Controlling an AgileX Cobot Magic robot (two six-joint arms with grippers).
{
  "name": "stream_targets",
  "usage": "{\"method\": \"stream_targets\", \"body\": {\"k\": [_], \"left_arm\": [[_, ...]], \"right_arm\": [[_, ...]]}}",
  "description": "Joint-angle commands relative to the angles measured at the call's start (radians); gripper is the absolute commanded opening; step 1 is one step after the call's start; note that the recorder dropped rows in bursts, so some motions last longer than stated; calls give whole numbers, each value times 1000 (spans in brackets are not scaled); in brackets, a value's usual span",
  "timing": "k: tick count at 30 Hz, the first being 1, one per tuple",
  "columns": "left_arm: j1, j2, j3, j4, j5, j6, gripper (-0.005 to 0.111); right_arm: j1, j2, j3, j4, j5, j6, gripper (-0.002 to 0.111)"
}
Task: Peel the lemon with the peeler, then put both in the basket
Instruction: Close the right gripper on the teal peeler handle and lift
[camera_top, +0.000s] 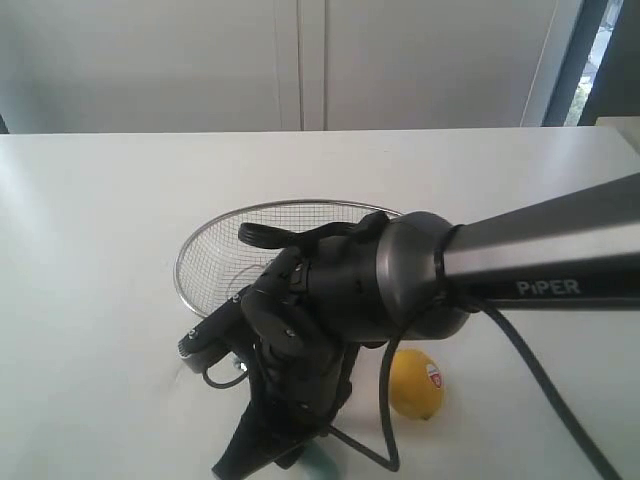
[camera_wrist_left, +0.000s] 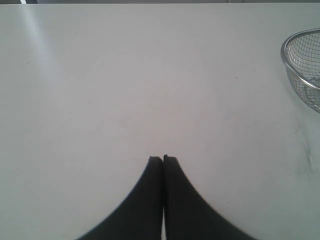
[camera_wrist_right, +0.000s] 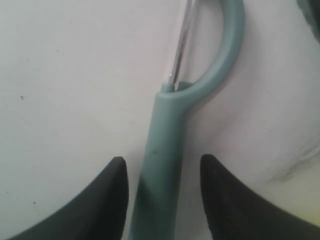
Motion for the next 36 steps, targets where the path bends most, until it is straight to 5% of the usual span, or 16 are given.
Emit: {"method": "stream_targets", "body": {"k": [1,36], "left_arm": [[3,-4,4,-2,-1,-4,0],[3,-4,4,-2,-1,-4,0]], "right_arm": [[-1,-1,-7,-9,5,4,43],[-1,25,-7,3,5,4,43]]}}
